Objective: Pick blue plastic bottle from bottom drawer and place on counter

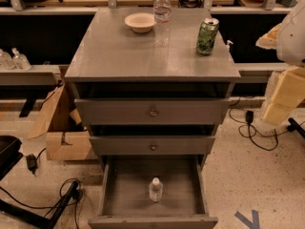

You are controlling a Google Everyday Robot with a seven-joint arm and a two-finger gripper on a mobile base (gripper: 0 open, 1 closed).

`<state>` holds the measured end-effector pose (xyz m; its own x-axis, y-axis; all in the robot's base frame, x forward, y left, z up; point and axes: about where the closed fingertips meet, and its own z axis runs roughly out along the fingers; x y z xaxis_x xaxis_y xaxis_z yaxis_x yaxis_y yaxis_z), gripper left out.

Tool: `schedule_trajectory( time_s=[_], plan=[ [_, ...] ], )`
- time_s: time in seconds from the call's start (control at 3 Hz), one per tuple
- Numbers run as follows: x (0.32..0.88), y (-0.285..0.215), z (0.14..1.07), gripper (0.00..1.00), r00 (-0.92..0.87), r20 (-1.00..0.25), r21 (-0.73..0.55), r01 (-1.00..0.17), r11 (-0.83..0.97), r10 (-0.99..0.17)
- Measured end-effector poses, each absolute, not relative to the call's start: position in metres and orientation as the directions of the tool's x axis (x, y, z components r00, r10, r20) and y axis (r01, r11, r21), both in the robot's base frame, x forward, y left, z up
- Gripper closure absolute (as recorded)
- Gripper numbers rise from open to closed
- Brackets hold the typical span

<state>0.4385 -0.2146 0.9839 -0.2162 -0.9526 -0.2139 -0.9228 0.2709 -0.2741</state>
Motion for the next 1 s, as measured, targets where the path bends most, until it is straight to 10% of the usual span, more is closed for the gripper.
schedule_trajectory(
  time_s=[1.0],
  plan=[
    [0.441, -0.218, 0.918, 0.0, -0.176, -0.346, -0.188, -0.949, 0.252, -0.922]
  ],
)
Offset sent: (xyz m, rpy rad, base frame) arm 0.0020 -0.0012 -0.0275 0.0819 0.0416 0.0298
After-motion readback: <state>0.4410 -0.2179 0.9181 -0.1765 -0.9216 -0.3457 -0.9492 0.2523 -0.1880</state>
